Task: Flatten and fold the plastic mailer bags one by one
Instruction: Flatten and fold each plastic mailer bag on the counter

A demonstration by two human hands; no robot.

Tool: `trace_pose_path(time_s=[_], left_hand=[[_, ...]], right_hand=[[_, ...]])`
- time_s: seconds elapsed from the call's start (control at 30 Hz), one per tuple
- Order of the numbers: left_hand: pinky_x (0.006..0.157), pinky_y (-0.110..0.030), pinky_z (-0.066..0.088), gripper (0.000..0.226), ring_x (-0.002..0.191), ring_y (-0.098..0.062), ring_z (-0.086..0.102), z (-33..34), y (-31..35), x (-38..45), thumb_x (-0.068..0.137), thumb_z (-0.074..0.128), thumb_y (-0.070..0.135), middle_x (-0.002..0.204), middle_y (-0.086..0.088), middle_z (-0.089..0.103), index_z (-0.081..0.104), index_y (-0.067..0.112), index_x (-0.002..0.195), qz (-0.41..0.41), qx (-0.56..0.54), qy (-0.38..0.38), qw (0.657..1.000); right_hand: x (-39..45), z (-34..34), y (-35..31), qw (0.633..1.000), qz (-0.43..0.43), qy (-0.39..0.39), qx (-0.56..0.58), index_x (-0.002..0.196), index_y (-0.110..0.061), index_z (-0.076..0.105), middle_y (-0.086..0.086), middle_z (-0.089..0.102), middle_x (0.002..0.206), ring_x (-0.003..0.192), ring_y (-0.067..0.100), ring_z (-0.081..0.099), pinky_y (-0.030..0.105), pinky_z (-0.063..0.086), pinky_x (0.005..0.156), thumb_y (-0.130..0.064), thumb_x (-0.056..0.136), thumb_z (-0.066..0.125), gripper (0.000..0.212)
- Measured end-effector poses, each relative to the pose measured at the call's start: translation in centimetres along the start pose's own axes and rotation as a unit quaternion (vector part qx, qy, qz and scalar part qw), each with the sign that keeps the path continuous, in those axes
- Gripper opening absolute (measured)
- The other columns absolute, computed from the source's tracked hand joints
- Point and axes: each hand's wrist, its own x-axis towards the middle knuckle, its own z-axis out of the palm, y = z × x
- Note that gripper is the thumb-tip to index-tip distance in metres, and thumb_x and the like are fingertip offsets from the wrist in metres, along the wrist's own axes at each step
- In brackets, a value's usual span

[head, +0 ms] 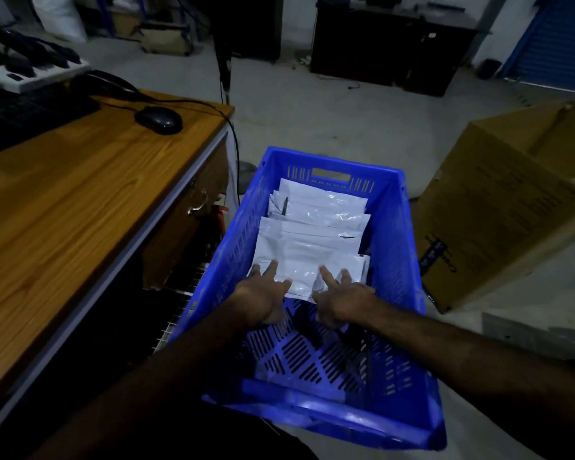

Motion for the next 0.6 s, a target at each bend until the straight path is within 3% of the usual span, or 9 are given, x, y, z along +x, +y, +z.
trace_pose_path(time_s=[0.13, 0.3, 0.37, 0.47, 0.6], left_hand=[[0.118, -0.061, 0.034, 0.07, 0.155, -0.048, 0.01, 0.1, 0.0, 0.3, 0.099, 0.062, 0.034, 0.172, -0.013, -0.012, 0.029, 0.027, 0.16, 0.006, -0.02, 0.012, 1.0], [0.117, -0.052, 0.036, 0.076, 0.148, -0.045, 0.031, 0.6, -0.2, -1.2, 0.093, 0.066, 0.045, 0.172, -0.017, -0.004, 0.032, 0.025, 0.159, 0.015, -0.051, -0.009, 0.999], [0.116, -0.049, 0.039, 0.072, 0.146, -0.042, 0.038, 0.5, -0.1, -1.9, 0.093, 0.066, 0.045, 0.171, -0.02, 0.006, 0.038, 0.022, 0.155, 0.024, -0.066, -0.005, 0.998], [0.118, -0.044, 0.036, 0.069, 0.15, -0.033, 0.035, 0.4, -0.2, -3.0, 0.095, 0.066, 0.046, 0.167, -0.019, 0.023, 0.041, 0.02, 0.154, 0.043, -0.11, 0.01, 0.993], [0.121, -0.04, 0.033, 0.074, 0.151, -0.025, 0.034, -0.4, -0.6, -5.8, 0.097, 0.065, 0.049, 0.163, -0.009, 0.038, 0.037, 0.02, 0.16, 0.071, -0.199, 0.074, 0.975]], right_hand=[[-1.1, 0.1, 0.1, 0.999, -0.022, 0.003, -0.029, 0.165, -0.029, 0.009, 0.003, -0.025, 0.169, 0.155, 0.047, -0.006, 0.075, 0.031, 0.11, -0.048, 0.104, 0.052, 0.078], [-3.6, 0.8, 0.8, 0.997, -0.074, 0.001, -0.019, 0.163, -0.032, 0.019, 0.005, -0.016, 0.172, 0.157, 0.04, 0.0, 0.064, 0.027, 0.119, -0.059, 0.1, 0.051, 0.076], [-4.1, 0.8, 1.0, 0.997, -0.08, 0.014, -0.011, 0.161, -0.03, 0.026, 0.007, -0.003, 0.172, 0.156, 0.038, 0.012, 0.058, 0.031, 0.119, -0.061, 0.1, 0.05, 0.073], [-5.3, 0.2, 1.3, 0.992, -0.103, 0.06, 0.029, 0.155, -0.026, 0.039, 0.006, 0.024, 0.165, 0.144, 0.032, 0.037, 0.048, 0.041, 0.112, -0.06, 0.101, 0.048, 0.065], [-6.8, -0.5, 2.2, 0.968, -0.108, 0.163, 0.159, 0.137, -0.024, 0.06, 0.001, 0.058, 0.142, 0.127, 0.025, 0.057, 0.045, 0.05, 0.102, -0.06, 0.099, 0.049, 0.054]])
